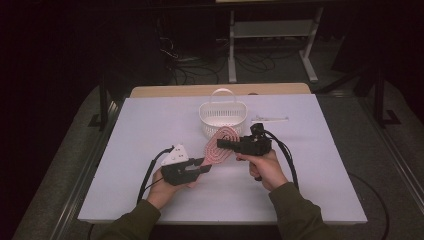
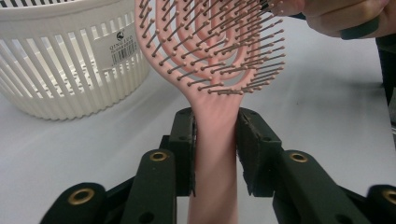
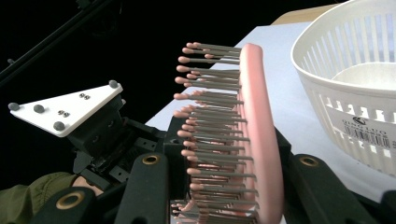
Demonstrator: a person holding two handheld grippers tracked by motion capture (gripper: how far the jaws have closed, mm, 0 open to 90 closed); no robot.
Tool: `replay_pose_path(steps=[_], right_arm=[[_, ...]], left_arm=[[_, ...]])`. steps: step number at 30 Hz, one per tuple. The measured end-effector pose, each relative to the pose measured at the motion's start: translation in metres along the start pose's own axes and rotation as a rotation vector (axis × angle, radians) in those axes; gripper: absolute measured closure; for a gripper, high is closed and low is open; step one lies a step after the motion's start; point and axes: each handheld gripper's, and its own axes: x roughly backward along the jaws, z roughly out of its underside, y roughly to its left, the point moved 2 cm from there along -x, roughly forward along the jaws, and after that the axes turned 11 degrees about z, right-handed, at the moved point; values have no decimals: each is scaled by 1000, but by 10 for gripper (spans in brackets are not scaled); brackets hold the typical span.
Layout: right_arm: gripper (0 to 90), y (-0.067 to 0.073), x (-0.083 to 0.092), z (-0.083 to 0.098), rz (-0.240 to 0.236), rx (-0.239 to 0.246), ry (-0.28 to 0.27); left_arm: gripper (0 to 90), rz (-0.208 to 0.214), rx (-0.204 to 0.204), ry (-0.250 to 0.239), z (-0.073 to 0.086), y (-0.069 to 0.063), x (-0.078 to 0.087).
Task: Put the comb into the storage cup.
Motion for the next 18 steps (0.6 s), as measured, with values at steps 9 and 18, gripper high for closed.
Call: replay_pose_path(steps=[9, 18], right_arm=[[630, -2, 5, -2, 21, 4, -23], [630, -4, 12, -5, 43, 15, -50]], left_arm=[[572, 19, 1, 10, 0, 1, 1], [492, 24, 12, 16, 0, 6, 7]])
